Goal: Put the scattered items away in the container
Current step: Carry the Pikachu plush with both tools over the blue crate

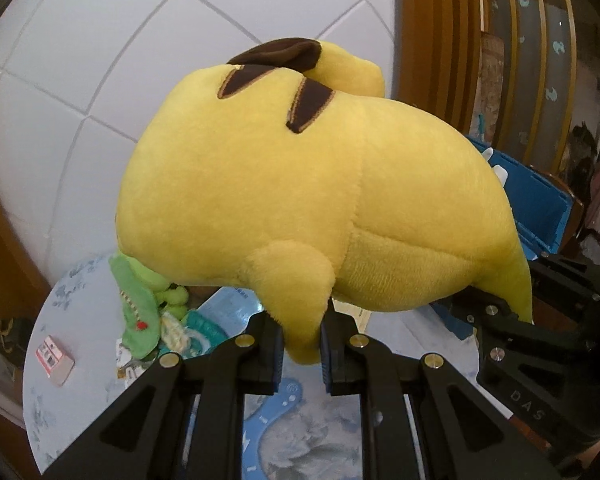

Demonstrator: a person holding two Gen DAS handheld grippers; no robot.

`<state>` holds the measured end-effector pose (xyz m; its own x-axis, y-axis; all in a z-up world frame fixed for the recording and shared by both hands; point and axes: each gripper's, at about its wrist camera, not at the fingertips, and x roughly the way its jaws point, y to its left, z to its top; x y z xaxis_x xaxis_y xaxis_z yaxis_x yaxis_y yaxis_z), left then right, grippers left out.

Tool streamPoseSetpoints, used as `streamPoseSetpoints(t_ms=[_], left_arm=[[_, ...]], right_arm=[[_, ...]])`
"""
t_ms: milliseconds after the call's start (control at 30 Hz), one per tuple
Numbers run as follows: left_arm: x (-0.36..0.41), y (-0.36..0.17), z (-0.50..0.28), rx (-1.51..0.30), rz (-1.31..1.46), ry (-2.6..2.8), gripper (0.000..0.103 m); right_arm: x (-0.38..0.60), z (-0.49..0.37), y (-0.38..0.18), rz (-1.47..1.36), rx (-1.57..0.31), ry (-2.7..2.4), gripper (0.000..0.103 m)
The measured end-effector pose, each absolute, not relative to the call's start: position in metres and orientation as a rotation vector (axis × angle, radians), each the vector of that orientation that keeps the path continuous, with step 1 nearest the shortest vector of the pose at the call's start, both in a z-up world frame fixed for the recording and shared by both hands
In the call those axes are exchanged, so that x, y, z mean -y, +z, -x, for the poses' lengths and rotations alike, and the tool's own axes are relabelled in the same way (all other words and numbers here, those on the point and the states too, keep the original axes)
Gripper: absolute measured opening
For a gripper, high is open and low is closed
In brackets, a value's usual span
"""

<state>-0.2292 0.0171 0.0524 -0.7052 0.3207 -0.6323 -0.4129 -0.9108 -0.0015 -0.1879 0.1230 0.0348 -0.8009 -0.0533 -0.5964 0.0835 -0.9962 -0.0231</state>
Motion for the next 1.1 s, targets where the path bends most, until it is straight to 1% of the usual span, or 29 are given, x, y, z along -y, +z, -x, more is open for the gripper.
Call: streamPoseSetpoints(t_ms=[200, 367, 567, 733, 800, 900, 967, 1100], left_arm=[[-0.071, 0.072, 0.263, -0.230, 0.925, 2.541, 0.014], [-0.123, 0.094, 0.290, -0.241, 0.912, 2.525, 0.014], [-0.211, 0.121, 0.318, -0.232, 0.885, 2.524, 0.014], [-0.303, 0.135, 0.343, -0.148, 0.899, 2.508, 0.014], [-0.343, 0.135, 0.357, -0.128, 0.945, 2.492, 0.014], [-0.391, 0.120, 0.375, -0.102, 1.048, 2.461, 0.014], [-0.418, 0.105, 0.383, -0.097, 1.128, 2.439, 0.015], [-0.450, 0.074, 0.394, -0.132, 1.269, 2.406, 0.015]], right_arm=[[-0.178, 0.215, 0.043, -0.979, 0.005, -2.931, 0.025], [-0.233, 0.235, 0.064, -0.959, 0.064, -2.964, 0.025], [-0.316, 0.259, 0.095, -0.950, 0.027, -3.004, 0.025], [-0.406, 0.283, 0.113, -0.947, -0.018, -3.010, 0.026], [-0.451, 0.297, 0.116, -0.987, -0.041, -2.995, 0.026], [-0.501, 0.314, 0.112, -1.058, -0.066, -2.965, 0.026], [-0.529, 0.324, 0.102, -1.113, -0.077, -2.940, 0.026], [-0.571, 0.339, 0.069, -1.246, -0.035, -2.857, 0.026]])
